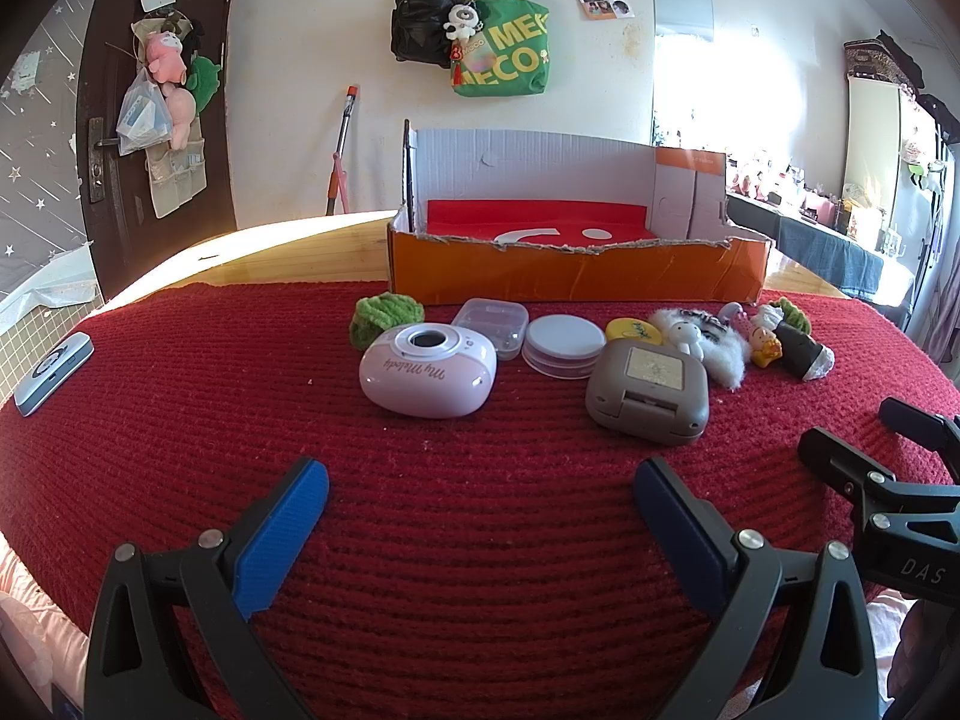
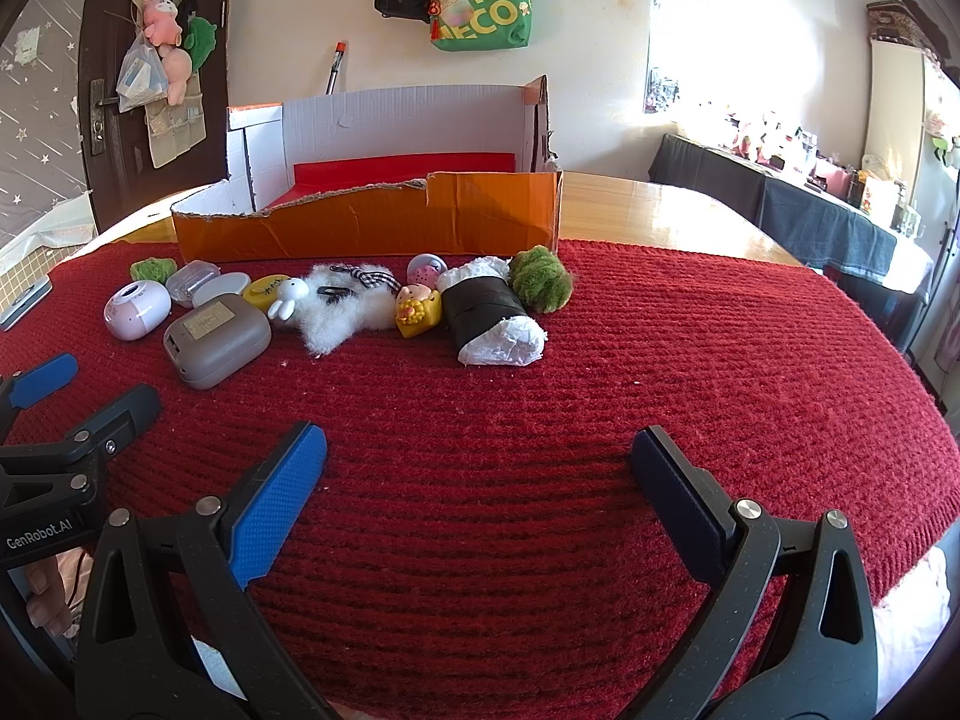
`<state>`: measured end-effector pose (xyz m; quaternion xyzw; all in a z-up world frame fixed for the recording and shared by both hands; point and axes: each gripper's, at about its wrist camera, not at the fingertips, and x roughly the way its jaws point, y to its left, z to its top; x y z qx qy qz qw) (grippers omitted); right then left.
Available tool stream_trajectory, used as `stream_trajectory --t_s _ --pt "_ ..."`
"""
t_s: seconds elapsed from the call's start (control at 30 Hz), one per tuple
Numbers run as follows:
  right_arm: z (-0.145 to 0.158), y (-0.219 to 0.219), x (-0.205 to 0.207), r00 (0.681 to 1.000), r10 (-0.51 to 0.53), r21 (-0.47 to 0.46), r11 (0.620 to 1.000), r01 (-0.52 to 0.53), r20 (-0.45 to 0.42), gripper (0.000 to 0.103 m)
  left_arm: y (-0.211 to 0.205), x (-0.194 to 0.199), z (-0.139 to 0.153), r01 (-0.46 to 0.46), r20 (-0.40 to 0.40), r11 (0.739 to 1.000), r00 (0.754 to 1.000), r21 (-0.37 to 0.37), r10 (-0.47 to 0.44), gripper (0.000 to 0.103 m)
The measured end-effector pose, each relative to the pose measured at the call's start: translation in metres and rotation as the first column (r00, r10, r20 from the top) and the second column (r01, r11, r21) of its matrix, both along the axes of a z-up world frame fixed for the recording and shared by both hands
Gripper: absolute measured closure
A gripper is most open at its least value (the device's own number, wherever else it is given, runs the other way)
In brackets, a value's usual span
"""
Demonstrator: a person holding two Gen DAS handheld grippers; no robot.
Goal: Organize objects
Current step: 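Move the left and right tools toward the items in front of the box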
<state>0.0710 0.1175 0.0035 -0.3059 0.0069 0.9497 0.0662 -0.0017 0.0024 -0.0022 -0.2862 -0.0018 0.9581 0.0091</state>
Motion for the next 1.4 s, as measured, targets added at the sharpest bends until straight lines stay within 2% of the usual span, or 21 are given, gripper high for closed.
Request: stream_trajectory --t_s 0.6,0.73,0.93,1.1,1.27,1.3,1.4 --pt "0.000 0.001 -0.001 1.000 -0.012 -0.005 1.000 0.012 0.015 0.000 -0.001 0.000 0.003 0.002 0.017 1.000 1.000 -0.004 -0.002 0.000" --pt "0.004 -0.001 -0.006 0.999 -0.007 -0.011 1.000 0.008 0.040 0.000 -0.003 -0.002 0.011 0.005 0.019 1.000 1.000 -0.006 -0.005 0.000" --pt "0.018 0.005 -0.015 0.999 -0.016 -0.025 1.000 0.017 0.028 0.000 -0.008 -0.010 0.032 0.013 0.002 1.000 1.000 -0.006 -0.013 0.000" --pt "0.031 0.016 -0.031 0.999 -0.044 -0.031 0.999 0.045 0.030 0.000 -0.018 -0.030 0.039 0.010 0.046 1.000 0.999 0.007 -0.010 0.000" --pt "0.033 0.030 -0.050 0.995 -0.058 -0.027 0.998 0.061 0.083 0.000 -0.030 -0.047 0.038 0.023 0.107 0.999 0.994 0.025 -0.025 0.002" --pt "0.032 0.034 -0.053 0.973 -0.208 -0.033 0.977 0.212 0.098 0.001 -0.032 -0.050 0.038 0.027 0.120 0.999 0.992 0.021 -0.029 0.003" --pt "0.028 0.041 -0.056 0.970 -0.206 -0.032 0.977 0.212 0.125 0.003 -0.037 -0.058 0.035 0.041 0.153 0.999 0.987 0.017 -0.043 0.004"
